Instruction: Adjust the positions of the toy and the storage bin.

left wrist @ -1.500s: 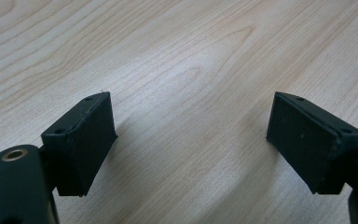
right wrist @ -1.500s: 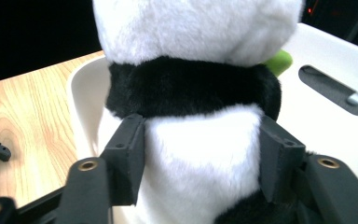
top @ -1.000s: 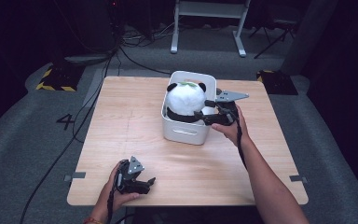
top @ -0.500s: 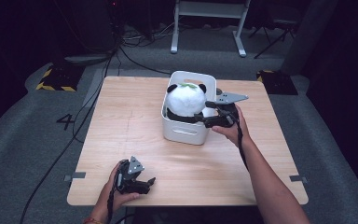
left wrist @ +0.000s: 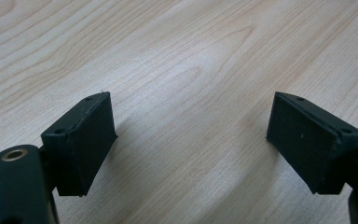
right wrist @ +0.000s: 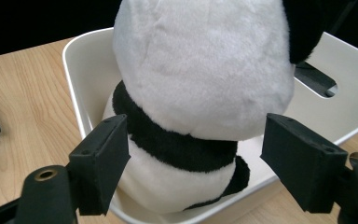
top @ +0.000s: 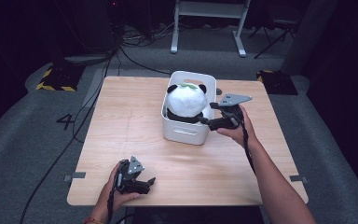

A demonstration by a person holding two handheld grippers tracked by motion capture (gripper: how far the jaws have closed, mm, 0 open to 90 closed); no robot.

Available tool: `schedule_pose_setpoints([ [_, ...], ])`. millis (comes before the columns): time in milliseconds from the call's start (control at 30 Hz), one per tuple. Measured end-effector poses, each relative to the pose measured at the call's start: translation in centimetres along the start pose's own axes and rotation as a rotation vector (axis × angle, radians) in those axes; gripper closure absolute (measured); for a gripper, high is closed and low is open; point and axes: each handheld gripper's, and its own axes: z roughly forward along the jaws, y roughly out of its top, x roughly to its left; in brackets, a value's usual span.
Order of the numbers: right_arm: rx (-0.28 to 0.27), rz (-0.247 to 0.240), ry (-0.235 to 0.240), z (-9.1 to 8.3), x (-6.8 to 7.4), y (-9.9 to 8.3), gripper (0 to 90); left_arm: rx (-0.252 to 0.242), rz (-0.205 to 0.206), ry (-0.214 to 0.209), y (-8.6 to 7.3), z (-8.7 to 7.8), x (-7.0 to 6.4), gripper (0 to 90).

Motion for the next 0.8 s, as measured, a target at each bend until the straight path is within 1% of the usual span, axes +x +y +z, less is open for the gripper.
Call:
schedule_pose_setpoints([
  [100, 0.002, -0.009, 0.003, -0.5, 0.1, 0.0, 22.1, 0.000, 0.000, 0.000, 0.0, 0.0, 0.0, 15.3],
  [133, 0.011, -0.025, -0.003, -0.7, 0.1, 0.0, 22.0, 0.000, 0.000, 0.000, 0.0, 0.0, 0.0, 15.3],
  [167, 0.017, -0.029, -0.009, -0.8, 0.2, 0.0, 22.0, 0.000, 0.000, 0.000, 0.0, 0.0, 0.0, 15.3],
  [267, 0.016, -0.034, -0.006, -1.2, 0.4, 0.0, 21.9, 0.000, 0.000, 0.000, 0.0, 0.0, 0.0, 15.3],
  [333, 0.024, -0.050, -0.006, -1.5, 0.5, -0.1, 21.7, 0.000, 0.000, 0.000, 0.0, 0.0, 0.0, 15.3],
  [400, 0.019, -0.057, -0.007, -1.7, 0.7, -0.1, 21.4, 0.000, 0.000, 0.000, 0.0, 0.0, 0.0, 15.3],
  [600, 0.039, -0.087, -0.016, -2.3, 1.1, -0.2, 20.8, 0.000, 0.000, 0.000, 0.0, 0.0, 0.0, 15.3],
  [733, 0.048, -0.088, -0.016, -2.6, 1.3, -0.3, 21.2, 0.000, 0.000, 0.000, 0.0, 0.0, 0.0, 15.3],
  [800, 0.053, -0.094, -0.023, -2.8, 1.4, -0.5, 21.7, 0.000, 0.000, 0.000, 0.0, 0.0, 0.0, 15.3],
])
